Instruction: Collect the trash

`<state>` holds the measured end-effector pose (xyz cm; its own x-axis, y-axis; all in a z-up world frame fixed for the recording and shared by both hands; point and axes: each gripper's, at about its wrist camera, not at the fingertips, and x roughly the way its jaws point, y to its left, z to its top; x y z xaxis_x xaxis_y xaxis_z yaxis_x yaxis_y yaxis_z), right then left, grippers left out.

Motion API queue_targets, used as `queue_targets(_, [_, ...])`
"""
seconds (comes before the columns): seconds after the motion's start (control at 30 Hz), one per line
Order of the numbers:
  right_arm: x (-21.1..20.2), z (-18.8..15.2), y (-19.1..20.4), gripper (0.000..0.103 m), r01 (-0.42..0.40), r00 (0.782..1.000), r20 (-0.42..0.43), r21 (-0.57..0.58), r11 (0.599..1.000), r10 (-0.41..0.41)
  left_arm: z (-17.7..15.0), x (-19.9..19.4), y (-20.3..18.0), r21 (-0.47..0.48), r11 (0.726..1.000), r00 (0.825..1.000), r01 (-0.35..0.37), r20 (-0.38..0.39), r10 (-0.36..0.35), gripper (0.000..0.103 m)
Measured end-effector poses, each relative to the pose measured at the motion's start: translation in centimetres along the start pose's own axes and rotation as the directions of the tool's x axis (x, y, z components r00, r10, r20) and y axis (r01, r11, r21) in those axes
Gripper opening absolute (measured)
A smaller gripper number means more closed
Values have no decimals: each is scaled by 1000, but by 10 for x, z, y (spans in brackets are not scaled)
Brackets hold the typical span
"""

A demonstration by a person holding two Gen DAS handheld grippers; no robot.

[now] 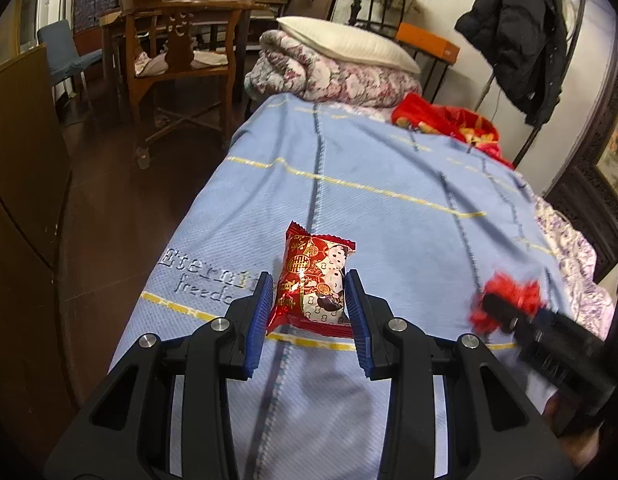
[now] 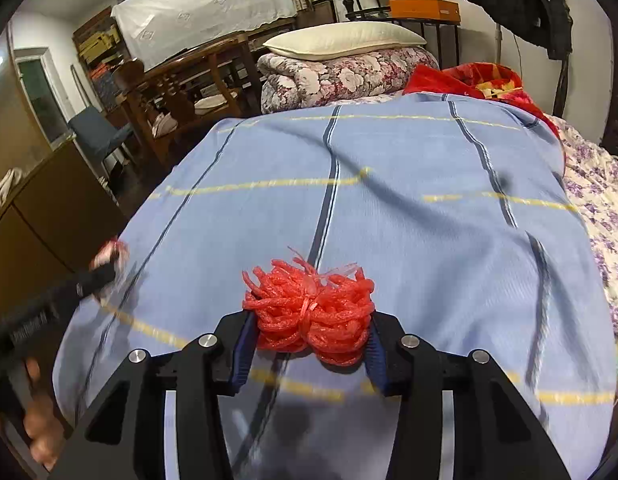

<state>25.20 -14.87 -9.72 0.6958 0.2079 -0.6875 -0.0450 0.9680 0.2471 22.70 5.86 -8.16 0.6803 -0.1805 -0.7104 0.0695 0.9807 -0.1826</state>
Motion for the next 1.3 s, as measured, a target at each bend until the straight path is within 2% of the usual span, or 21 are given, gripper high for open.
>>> queue_targets(0.2, [-39,-28,3,46,-43,999,18,-37,998,44,-21,-22,-17,36,999,999,-24,24,23,38])
queue_targets(0.37, [-76,-40,-1,46,-78,995,62,-50,996,81,-49,-61,-26,10,1000,999,7,49,-8,38])
queue_targets(0.43, [-93,-41,-4,46,-98,991,87,-52,994,102,-55,-83,-35,31,1000,996,-8,88,5,38])
queue_targets(0.57, [-130,-40,-7,46,-140,977,153,-58,988,148,-60,-126,-54,73,997,987,-32,161,20,38])
queue_targets(0.67, [-161,-39,-8,46,-181,958,212,-63,981,191,-61,-155,-66,88,996,980,-35,197,17,38])
queue_targets(0.8, [-191,-40,-5,46,-197,941,263,-86,977,213,-62,-180,-79,112,993,974,-47,227,20,38])
queue_targets(0.87, [-204,-40,-5,46,-206,935,274,-91,974,223,-65,-183,-77,115,993,978,-33,208,8,39])
queue_targets(0.93, [-214,-42,-6,46,-224,926,289,-93,970,242,-74,-185,-67,86,996,983,-32,184,15,46])
queue_targets(1.0, [-222,-43,-6,46,-229,919,305,-100,968,249,-87,-187,-52,53,999,987,-10,159,2,45])
queue_targets(1.17, [-225,-45,-1,46,-268,912,293,-103,958,287,-121,-180,-25,36,997,993,-65,103,61,46])
queue_targets(1.3, [-223,-47,7,46,-275,911,289,-111,955,296,-134,-175,-10,19,996,994,-82,72,80,46])
